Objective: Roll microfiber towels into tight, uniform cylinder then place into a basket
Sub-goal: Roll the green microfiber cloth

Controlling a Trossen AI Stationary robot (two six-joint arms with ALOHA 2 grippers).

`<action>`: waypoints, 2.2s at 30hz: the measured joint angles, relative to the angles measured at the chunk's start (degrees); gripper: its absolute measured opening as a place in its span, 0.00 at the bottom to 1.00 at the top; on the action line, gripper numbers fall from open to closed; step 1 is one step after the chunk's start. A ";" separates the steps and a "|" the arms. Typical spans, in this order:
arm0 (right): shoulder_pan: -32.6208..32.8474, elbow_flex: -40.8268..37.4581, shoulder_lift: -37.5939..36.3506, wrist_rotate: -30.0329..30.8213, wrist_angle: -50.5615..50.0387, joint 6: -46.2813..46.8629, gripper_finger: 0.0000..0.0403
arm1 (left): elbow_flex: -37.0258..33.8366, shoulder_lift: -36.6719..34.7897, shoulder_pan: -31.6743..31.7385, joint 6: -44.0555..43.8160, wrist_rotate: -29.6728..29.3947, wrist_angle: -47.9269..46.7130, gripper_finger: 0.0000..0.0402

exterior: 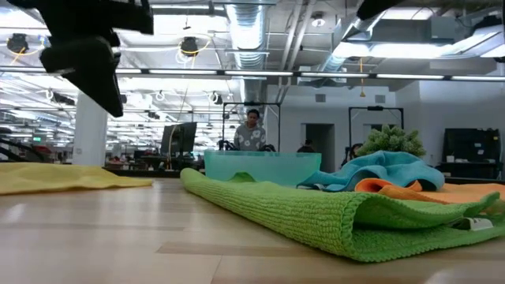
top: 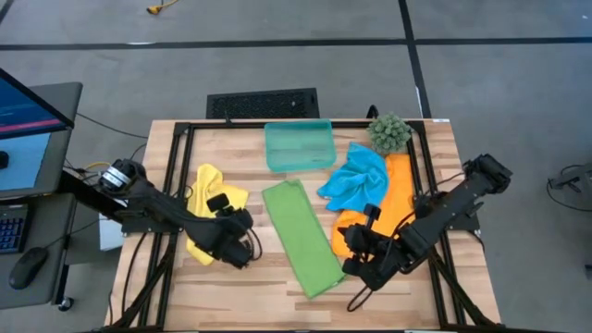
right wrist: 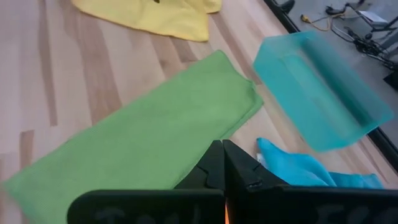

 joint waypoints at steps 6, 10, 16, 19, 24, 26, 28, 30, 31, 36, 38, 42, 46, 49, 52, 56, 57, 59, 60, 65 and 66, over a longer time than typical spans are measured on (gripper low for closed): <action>3.07 0.00 0.00 0.01 0.37 0.02 0.03 | -0.02 0.89 -5.82 3.89 -6.27 11.59 0.33; 4.88 -0.01 0.00 0.31 1.19 0.02 0.03 | 0.00 1.95 -8.39 9.91 -9.95 21.61 0.33; 5.07 0.09 1.37 0.73 4.46 -2.84 0.03 | 0.02 6.57 -7.83 19.74 -11.45 36.08 0.33; 4.82 -0.07 3.68 0.23 5.59 -8.25 0.03 | -0.04 9.80 -6.50 22.09 -11.35 37.54 0.33; 3.92 -0.05 8.62 -3.54 6.47 -14.80 0.03 | -0.04 13.55 -4.92 23.51 -10.62 38.93 0.33; 3.45 -0.07 10.32 -5.49 6.25 -16.04 0.03 | -0.04 14.08 -4.28 24.78 -10.34 39.63 0.33; 2.83 -0.04 11.77 -7.80 6.32 -16.36 0.03 | -0.01 14.39 -3.37 27.30 -8.45 42.14 0.33; 2.04 -0.04 12.86 -10.31 6.52 -16.38 0.03 | -0.07 14.55 -2.43 30.64 -5.58 43.79 0.33; 1.65 -0.04 13.13 -11.66 6.68 -16.36 0.03 | -0.09 14.91 -1.79 32.38 -4.03 45.94 0.33; -0.44 0.00 13.16 -17.48 10.48 -16.38 0.03 | -0.04 15.88 0.68 40.15 4.33 54.26 0.33; -0.96 0.00 13.16 -18.67 12.71 -16.44 0.03 | -0.04 15.85 1.31 41.14 7.94 55.70 0.33; -0.94 0.00 13.16 -21.63 13.56 -17.72 0.03 | -0.04 15.85 1.16 43.09 9.59 58.97 0.33; 0.21 0.00 13.16 -22.09 15.58 -16.08 0.03 | -0.04 15.85 0.02 45.67 11.59 61.60 0.33; 2.63 0.00 13.16 -22.03 16.34 -15.48 0.03 | -0.04 15.85 -1.15 47.62 11.65 64.37 0.33; 5.42 0.00 13.16 -22.01 17.25 -15.48 0.03 | -0.04 15.85 -2.09 49.89 13.57 65.91 0.33; 7.53 0.00 13.16 -21.78 19.83 -15.24 0.03 | -0.04 15.85 -2.85 52.92 17.46 67.58 0.33; 7.78 0.00 13.16 -21.75 20.36 -14.77 0.03 | -0.04 15.85 -2.85 52.97 18.73 67.61 0.33; 7.81 0.00 13.16 -21.84 21.15 -14.37 0.05 | -0.04 15.85 -2.82 51.89 20.48 67.40 0.33; 7.81 0.00 13.16 -21.84 21.43 -14.39 0.07 | -0.04 15.85 -2.82 50.99 21.05 67.45 0.33; 7.77 0.00 13.16 -21.89 20.64 -14.38 0.19 | -0.04 15.85 -2.74 49.78 24.39 66.89 0.33; 7.77 0.00 13.16 -21.89 20.29 -14.37 0.21 | -0.04 15.85 -2.74 49.76 25.05 66.87 0.33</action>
